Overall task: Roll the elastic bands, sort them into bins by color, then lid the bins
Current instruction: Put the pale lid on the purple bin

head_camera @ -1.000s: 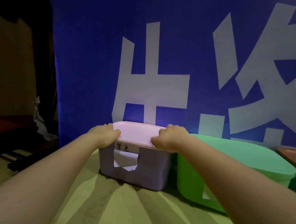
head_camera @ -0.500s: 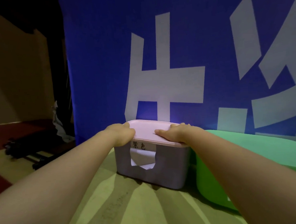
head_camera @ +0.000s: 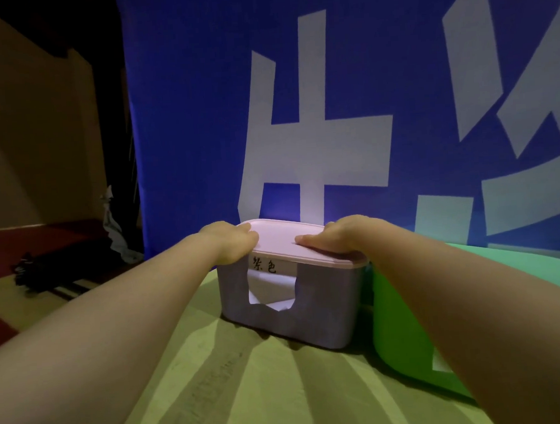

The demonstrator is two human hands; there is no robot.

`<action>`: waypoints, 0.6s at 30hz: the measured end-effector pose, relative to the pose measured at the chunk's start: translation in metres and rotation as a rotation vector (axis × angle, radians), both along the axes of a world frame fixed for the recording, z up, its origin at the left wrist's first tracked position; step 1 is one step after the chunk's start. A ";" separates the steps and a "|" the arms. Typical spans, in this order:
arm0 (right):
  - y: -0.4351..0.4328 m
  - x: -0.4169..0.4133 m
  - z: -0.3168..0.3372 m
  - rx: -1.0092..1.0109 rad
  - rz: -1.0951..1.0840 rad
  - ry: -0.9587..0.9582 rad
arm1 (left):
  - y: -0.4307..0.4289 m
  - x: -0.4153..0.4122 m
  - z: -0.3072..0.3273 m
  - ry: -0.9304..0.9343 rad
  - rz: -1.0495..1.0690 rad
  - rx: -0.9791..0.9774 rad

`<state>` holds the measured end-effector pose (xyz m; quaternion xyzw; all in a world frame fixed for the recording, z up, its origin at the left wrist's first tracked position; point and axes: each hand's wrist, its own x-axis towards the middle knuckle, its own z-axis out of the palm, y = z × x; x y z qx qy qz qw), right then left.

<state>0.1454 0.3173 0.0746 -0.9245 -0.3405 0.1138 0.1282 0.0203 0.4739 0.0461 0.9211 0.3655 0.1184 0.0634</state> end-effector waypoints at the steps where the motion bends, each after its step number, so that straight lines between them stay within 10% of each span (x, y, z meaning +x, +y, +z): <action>1: -0.001 -0.001 -0.001 -0.016 0.003 -0.003 | 0.000 -0.001 0.002 0.034 -0.016 0.018; 11: 0.021 0.004 -0.020 0.022 -0.064 0.009 | -0.016 0.022 0.016 0.168 0.063 0.254; 18: 0.019 0.001 -0.019 -0.002 -0.084 -0.194 | -0.007 0.020 0.010 0.053 -0.028 0.002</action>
